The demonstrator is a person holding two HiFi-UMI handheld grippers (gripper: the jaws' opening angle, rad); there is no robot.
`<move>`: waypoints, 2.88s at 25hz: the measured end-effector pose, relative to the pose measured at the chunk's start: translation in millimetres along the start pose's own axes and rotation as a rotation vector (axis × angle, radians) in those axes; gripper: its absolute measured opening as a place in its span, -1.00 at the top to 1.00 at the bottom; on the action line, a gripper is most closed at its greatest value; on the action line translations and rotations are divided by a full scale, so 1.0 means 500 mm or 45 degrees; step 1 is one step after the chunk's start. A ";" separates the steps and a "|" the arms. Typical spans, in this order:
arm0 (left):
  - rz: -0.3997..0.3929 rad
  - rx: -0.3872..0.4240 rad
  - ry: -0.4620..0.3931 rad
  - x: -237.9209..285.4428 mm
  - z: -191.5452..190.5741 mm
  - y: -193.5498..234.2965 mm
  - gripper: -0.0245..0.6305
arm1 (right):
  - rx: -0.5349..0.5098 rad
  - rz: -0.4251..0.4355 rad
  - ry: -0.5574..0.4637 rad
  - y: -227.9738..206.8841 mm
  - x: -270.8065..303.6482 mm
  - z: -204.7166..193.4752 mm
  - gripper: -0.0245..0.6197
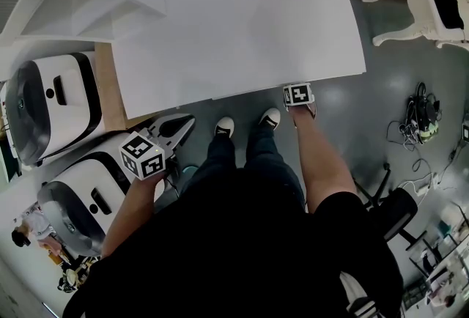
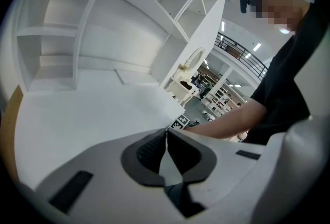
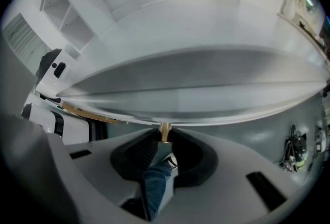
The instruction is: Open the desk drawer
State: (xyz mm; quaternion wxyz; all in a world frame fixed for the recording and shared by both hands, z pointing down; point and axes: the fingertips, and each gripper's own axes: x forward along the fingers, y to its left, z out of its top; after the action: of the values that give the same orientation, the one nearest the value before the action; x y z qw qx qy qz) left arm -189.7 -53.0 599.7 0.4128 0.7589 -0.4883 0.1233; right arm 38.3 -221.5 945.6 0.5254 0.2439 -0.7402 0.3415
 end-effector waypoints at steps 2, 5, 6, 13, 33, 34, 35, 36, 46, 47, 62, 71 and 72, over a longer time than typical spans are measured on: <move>-0.006 0.004 0.007 0.000 -0.002 -0.001 0.87 | 0.012 0.001 0.002 0.001 -0.002 -0.006 0.66; -0.017 0.016 0.010 0.001 -0.002 0.001 0.87 | 0.013 0.001 0.013 0.004 -0.004 -0.022 0.66; -0.021 0.020 0.012 0.002 -0.001 0.001 0.87 | 0.012 0.002 0.016 0.005 -0.004 -0.029 0.66; -0.068 0.060 0.037 0.011 0.004 -0.005 0.87 | 0.026 -0.009 0.040 0.013 -0.016 -0.091 0.66; -0.254 0.210 0.161 0.075 0.019 -0.052 0.87 | 0.101 -0.023 0.063 0.030 -0.048 -0.261 0.66; -0.261 0.216 0.167 0.077 0.019 -0.054 0.87 | 0.107 -0.024 0.060 0.031 -0.049 -0.269 0.66; -0.268 0.222 0.172 0.078 0.018 -0.056 0.87 | 0.113 -0.026 0.056 0.032 -0.050 -0.277 0.66; -0.274 0.228 0.177 0.079 0.018 -0.058 0.87 | 0.121 -0.027 0.052 0.033 -0.051 -0.283 0.66; -0.338 0.278 0.225 0.098 0.009 -0.082 0.87 | 0.143 -0.082 0.111 0.031 -0.066 -0.350 0.66; -0.342 0.282 0.229 0.100 0.009 -0.084 0.87 | 0.140 -0.089 0.124 0.031 -0.066 -0.358 0.66; -0.398 0.320 0.254 0.119 -0.002 -0.123 0.87 | 0.182 -0.009 0.078 0.068 -0.081 -0.423 0.67; -0.414 0.326 0.268 0.121 -0.017 -0.136 0.87 | 0.166 -0.080 0.106 0.051 -0.097 -0.476 0.67; -0.416 0.326 0.267 0.121 -0.017 -0.138 0.87 | 0.177 -0.078 0.113 0.053 -0.097 -0.483 0.67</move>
State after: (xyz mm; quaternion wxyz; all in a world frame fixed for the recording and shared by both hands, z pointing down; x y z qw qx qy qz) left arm -99.5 -72.7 606.0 0.3762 0.8571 -0.2937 0.1939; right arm 182.6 -20.2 945.0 0.5498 0.2871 -0.6828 0.3861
